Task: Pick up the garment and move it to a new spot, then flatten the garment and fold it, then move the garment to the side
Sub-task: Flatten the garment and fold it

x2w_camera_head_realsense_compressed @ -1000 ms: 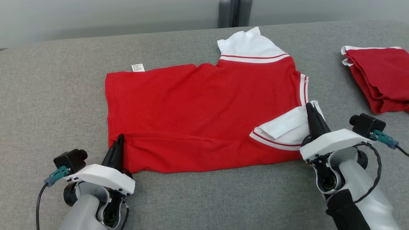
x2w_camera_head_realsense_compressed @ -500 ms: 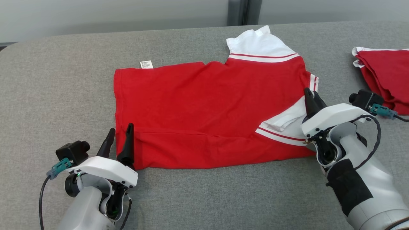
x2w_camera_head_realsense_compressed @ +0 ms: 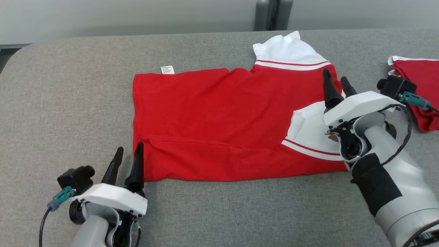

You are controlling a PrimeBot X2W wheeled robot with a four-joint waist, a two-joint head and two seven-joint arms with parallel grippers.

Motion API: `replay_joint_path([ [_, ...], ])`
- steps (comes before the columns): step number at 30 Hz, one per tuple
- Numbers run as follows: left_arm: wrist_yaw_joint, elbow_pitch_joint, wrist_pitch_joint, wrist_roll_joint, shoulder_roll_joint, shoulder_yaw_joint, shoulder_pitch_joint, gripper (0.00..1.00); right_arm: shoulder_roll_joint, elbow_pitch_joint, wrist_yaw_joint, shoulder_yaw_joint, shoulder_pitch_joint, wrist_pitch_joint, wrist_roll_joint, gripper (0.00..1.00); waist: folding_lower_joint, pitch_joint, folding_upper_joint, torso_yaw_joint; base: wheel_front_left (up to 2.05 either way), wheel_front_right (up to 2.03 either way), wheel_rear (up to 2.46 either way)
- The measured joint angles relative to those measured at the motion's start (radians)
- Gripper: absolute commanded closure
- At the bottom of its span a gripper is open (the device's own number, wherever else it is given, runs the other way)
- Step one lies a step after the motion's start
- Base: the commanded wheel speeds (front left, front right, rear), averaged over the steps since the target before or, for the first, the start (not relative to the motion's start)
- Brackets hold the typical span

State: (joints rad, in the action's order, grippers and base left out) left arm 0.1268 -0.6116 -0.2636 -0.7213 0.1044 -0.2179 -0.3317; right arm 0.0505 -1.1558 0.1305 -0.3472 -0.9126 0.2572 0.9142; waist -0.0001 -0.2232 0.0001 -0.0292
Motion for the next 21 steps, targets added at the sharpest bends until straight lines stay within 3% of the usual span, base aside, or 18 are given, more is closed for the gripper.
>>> replay_joint_path([
  [4, -0.010, 0.012, 0.022, -0.002, 0.021, 0.000, 0.080, 0.00, 0.066, 0.147, 0.000, 0.061, 0.053, 0.003, -0.119, 0.00, 0.0001, 0.017, 0.0000, 0.015, 0.00, 0.00, 0.00],
  [7, -0.031, 0.016, 0.050, -0.007, 0.027, 0.001, 0.110, 0.00, 0.077, 0.213, 0.000, 0.102, 0.111, 0.003, -0.188, 0.00, 0.0001, 0.026, 0.0000, 0.021, 0.00, 0.00, 0.00],
  [13, -0.081, 0.045, 0.132, -0.024, 0.040, 0.002, 0.162, 0.00, 0.068, 0.421, 0.000, 0.234, 0.297, 0.004, -0.356, 0.00, 0.0000, 0.057, 0.0000, 0.034, 0.00, 0.00, 0.00],
  [21, -0.129, 0.082, 0.204, -0.047, 0.041, 0.005, 0.181, 0.00, 0.026, 0.596, 0.000, 0.304, 0.523, 0.004, -0.484, 0.00, 0.0000, 0.076, 0.0000, 0.070, 0.00, 0.00, 0.00],
])
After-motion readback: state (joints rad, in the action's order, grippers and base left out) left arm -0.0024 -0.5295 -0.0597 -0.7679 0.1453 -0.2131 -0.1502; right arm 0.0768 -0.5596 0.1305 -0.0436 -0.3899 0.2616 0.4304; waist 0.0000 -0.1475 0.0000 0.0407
